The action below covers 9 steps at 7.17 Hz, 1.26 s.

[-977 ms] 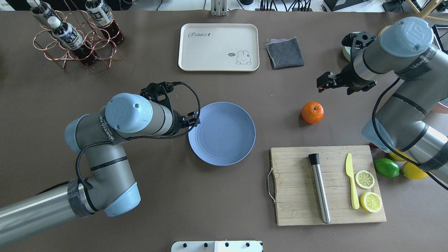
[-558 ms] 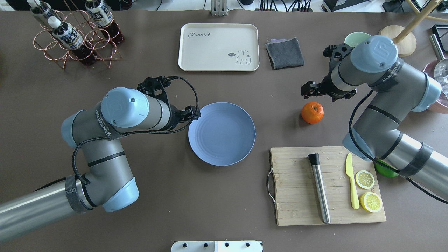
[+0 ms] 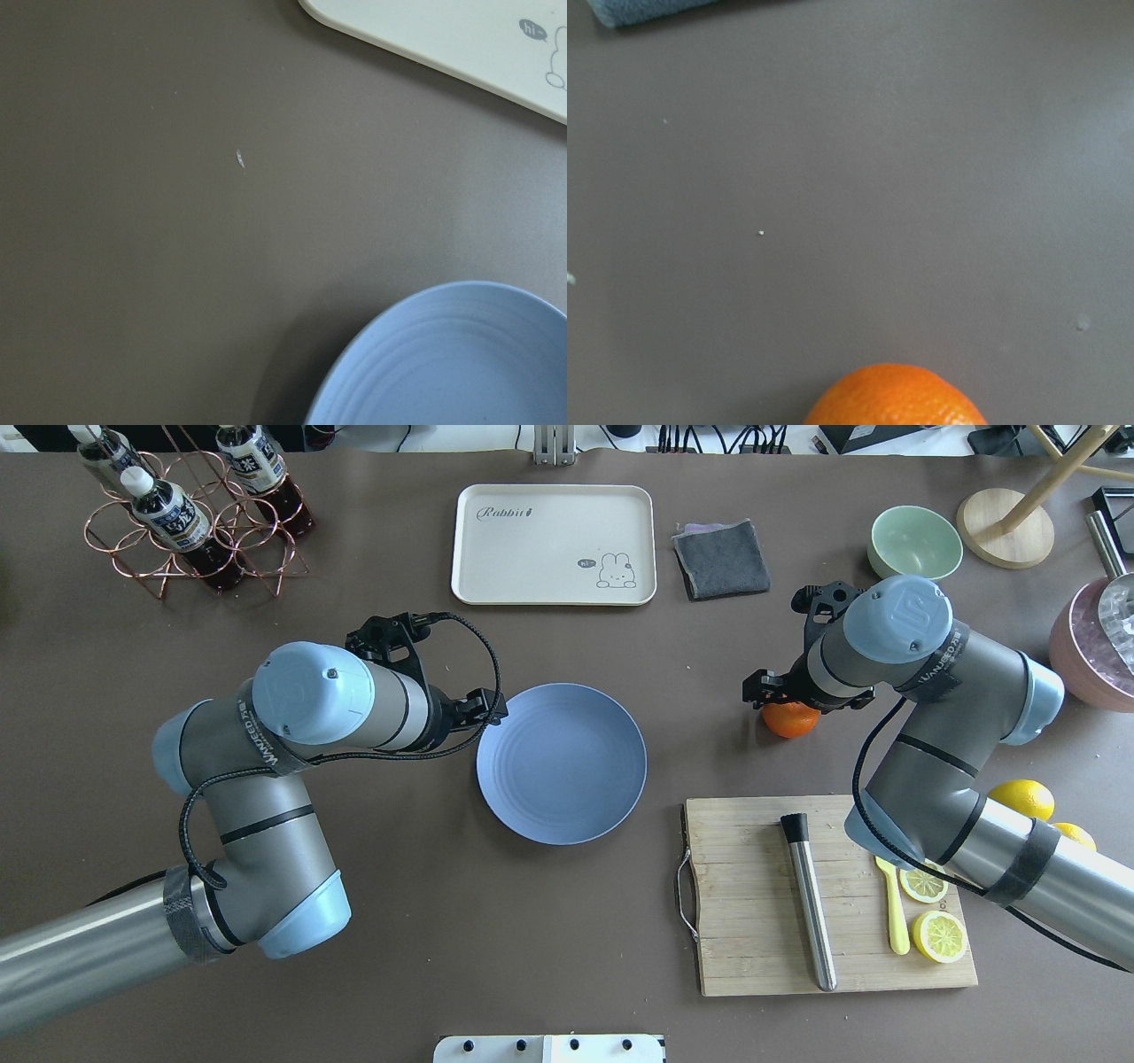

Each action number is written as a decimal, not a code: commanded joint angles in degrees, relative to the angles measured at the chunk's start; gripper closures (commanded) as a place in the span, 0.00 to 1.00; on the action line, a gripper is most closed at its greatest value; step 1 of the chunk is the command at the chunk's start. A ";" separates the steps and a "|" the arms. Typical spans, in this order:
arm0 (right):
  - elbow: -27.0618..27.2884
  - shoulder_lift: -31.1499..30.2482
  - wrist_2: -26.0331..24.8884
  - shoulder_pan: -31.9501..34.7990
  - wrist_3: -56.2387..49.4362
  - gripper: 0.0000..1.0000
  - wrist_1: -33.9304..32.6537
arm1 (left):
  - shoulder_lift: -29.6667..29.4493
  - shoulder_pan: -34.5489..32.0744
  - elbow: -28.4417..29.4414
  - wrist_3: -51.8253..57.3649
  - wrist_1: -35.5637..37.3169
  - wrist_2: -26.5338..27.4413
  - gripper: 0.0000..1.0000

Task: Pick orange to plate
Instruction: 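Grasp the orange with the right gripper, carry it over the plate while left withdraws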

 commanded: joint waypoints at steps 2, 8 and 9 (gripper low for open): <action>1.54 1.30 0.91 1.82 1.36 1.00 -1.18 | 0.32 0.00 -0.09 0.09 -0.14 -0.09 0.02; 4.54 17.29 -9.34 -9.30 8.66 1.00 -15.23 | 23.83 -10.02 -15.00 25.49 -6.86 -2.47 0.02; 3.50 19.22 -11.63 -12.03 9.10 1.00 -15.16 | 30.75 -10.63 -15.29 25.49 -16.57 -2.37 0.02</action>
